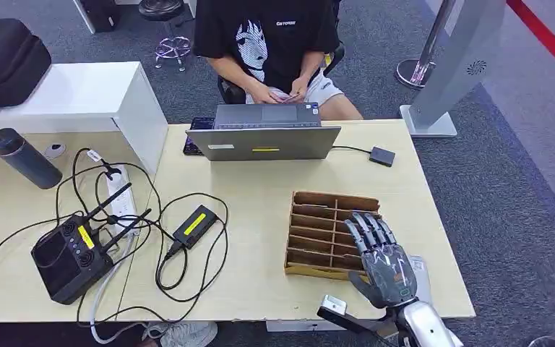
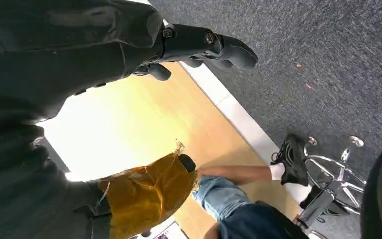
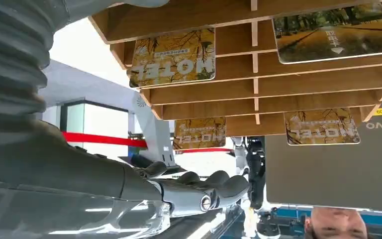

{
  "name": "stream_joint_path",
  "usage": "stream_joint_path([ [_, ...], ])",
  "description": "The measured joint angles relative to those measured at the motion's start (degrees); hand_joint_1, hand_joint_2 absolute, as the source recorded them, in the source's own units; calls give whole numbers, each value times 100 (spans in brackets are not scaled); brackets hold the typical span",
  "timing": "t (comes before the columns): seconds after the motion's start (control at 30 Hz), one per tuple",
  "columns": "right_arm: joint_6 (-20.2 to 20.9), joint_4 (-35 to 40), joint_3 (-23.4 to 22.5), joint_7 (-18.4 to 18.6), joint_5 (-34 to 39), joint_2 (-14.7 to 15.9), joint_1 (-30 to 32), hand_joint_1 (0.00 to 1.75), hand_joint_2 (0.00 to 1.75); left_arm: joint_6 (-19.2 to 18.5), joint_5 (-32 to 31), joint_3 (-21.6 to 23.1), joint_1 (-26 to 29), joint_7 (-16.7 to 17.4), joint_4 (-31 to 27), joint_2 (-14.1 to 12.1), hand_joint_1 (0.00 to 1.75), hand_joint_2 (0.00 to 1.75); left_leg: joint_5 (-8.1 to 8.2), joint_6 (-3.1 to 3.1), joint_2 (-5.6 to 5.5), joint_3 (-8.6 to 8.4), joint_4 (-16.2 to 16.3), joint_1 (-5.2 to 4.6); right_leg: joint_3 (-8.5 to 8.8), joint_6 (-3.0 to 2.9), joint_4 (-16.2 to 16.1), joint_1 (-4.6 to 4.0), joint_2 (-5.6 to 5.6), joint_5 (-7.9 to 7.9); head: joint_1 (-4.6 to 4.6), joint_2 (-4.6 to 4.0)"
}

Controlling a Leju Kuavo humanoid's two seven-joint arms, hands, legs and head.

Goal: Pass the card to the sensor for recognition and then transmit it.

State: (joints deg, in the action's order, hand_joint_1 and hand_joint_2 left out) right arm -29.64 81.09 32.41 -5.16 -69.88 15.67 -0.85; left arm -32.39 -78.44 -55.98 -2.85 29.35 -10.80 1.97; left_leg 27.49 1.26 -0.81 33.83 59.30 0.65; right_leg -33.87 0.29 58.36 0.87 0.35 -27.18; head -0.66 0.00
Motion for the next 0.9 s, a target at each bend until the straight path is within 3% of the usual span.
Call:
stream_joint_path([
  [0.6, 55, 2, -83, 11, 28, 0, 94, 2, 175, 0, -11, 0, 0, 0, 0, 0, 0, 175, 0, 0, 0, 0, 0, 0, 0, 0, 0, 0, 0, 0, 0, 0],
  [0.7, 61, 2, -98, 11, 28, 0, 95, 42, 175, -2, -15, 0, 0, 0, 0, 0, 0, 175, 0, 0, 0, 0, 0, 0, 0, 0, 0, 0, 0, 0, 0, 0],
  [0.73, 61, 2, -98, 11, 28, 0, 95, 113, 175, -2, -15, 0, 0, 0, 0, 0, 0, 175, 0, 0, 0, 0, 0, 0, 0, 0, 0, 0, 0, 0, 0, 0],
  [0.77, 61, 2, -98, 11, 28, 0, 94, 133, 175, -2, -15, 0, 0, 0, 0, 0, 0, 175, 0, 0, 0, 0, 0, 0, 0, 0, 0, 0, 0, 0, 0, 0],
  [0.9, 68, 0, -103, 11, 28, 0, 94, 168, 175, -9, -17, 0, 0, 0, 0, 0, 0, 175, 0, 0, 0, 0, 0, 0, 0, 0, 0, 0, 0, 0, 0, 0],
])
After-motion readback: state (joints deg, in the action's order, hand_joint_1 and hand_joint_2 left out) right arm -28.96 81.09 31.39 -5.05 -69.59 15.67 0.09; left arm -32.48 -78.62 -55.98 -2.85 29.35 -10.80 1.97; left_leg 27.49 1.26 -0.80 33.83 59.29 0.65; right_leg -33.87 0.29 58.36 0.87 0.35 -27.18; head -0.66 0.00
